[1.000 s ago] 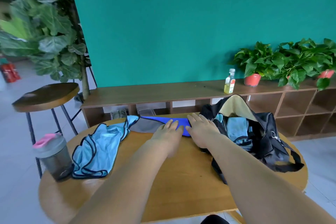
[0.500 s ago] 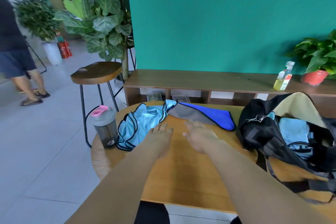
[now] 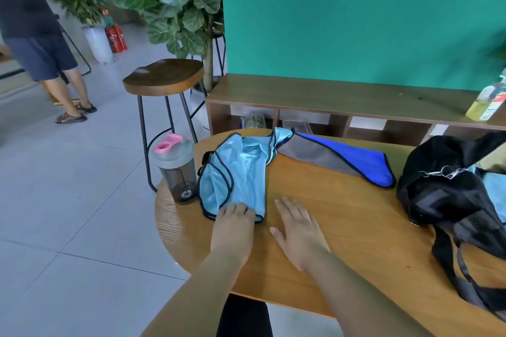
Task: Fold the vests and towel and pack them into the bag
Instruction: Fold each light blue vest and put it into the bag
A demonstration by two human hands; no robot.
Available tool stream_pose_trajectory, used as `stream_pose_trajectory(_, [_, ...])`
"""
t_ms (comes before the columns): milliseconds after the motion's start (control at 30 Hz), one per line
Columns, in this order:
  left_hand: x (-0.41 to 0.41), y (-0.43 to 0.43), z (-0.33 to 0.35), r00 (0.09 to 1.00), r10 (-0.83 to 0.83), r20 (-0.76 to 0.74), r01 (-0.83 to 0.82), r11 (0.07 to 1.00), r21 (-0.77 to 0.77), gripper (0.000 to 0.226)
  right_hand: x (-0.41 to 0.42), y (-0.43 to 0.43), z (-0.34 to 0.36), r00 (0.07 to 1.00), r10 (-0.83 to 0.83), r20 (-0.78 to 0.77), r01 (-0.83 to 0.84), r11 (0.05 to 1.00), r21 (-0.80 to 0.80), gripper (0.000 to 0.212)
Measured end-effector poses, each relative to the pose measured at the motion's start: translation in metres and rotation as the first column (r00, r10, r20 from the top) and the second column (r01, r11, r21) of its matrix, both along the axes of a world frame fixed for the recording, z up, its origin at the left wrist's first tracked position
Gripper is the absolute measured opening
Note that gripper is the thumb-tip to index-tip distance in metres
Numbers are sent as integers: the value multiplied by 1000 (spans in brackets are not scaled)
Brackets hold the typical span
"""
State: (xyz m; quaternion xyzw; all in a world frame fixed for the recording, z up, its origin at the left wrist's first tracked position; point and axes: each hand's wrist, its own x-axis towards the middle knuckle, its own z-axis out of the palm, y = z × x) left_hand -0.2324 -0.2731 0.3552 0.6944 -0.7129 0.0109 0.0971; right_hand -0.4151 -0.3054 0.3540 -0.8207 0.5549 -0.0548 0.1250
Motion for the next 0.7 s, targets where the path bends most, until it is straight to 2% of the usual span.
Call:
stream_pose_trajectory(100, [-17, 8, -16, 983, -146, -110, 132, 984, -124, 25, -4, 9, -17, 995, 4, 101, 8, 993, -121, 66])
stream_pose_trajectory(200, [-34, 16, -29, 941, -238, -241, 171, 948, -267, 23, -12, 9, -22, 978, 80, 191, -48, 985, -168, 51])
stream_pose_trajectory(267, [-39, 21, -27, 935, -250, -253, 175, 943, -284, 22, -16, 10, -24, 955, 65, 289, -4, 978, -208, 42])
stream_pose_trajectory(333, [-37, 24, -23, 949, -198, -246, 135, 958, -254, 27, -18, 13, -21, 914, -25, 405, 112, 975, -191, 33])
stream_pose_trajectory(433, [-31, 24, -19, 974, -70, -215, 38, 988, -149, 44, -27, 16, -10, 773, -205, 601, 317, 945, -86, 22])
stream_pose_trajectory(500, [-32, 23, -22, 977, -67, -205, 44, 992, -114, 51, -37, 19, -2, 615, -332, 715, 446, 895, 31, 20])
stream_pose_trajectory(567, [-33, 23, -26, 969, -89, -231, 61, 990, -125, 48, -49, 21, 4, 477, -419, 773, 533, 837, 125, 19])
stream_pose_trajectory(633, [-32, 23, -29, 959, -132, -250, 99, 985, -141, 44, -61, 22, 8, 422, -448, 788, 578, 803, 146, 19])
stream_pose_trajectory(700, [-30, 22, -32, 958, -200, -205, 159, 967, -197, 39, -74, 22, 9, 412, -459, 788, 605, 784, 140, 19])
